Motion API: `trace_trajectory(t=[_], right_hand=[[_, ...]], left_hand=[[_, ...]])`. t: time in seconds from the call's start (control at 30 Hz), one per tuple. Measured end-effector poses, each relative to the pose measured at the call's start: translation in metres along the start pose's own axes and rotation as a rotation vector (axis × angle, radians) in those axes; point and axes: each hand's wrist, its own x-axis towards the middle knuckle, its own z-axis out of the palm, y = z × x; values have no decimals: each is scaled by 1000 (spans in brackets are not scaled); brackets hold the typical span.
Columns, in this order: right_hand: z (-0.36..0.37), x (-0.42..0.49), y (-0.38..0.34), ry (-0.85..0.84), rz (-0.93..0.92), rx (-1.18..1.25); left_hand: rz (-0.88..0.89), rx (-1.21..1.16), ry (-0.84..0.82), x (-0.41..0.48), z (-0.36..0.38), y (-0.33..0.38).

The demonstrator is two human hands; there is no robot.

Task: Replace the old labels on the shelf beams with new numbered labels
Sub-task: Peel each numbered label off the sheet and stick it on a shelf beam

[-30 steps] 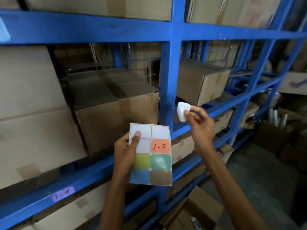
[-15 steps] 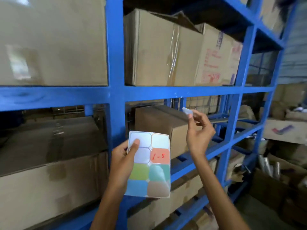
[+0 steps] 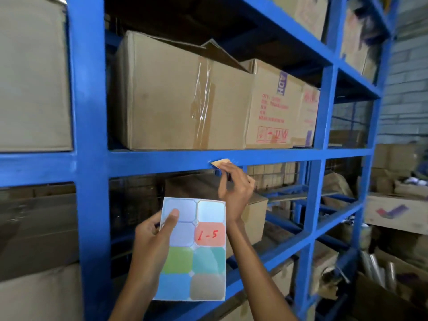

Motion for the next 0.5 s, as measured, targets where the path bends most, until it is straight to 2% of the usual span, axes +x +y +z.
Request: trace_trajectory(t=[0.27,0.5], right_hand=[[30,1,9,109,40,72],[47,-7,12,86,28,50]], left_hand=[[-6,-6,9,0,-8,-10],[-5,-16,16,-1,-16,-7]])
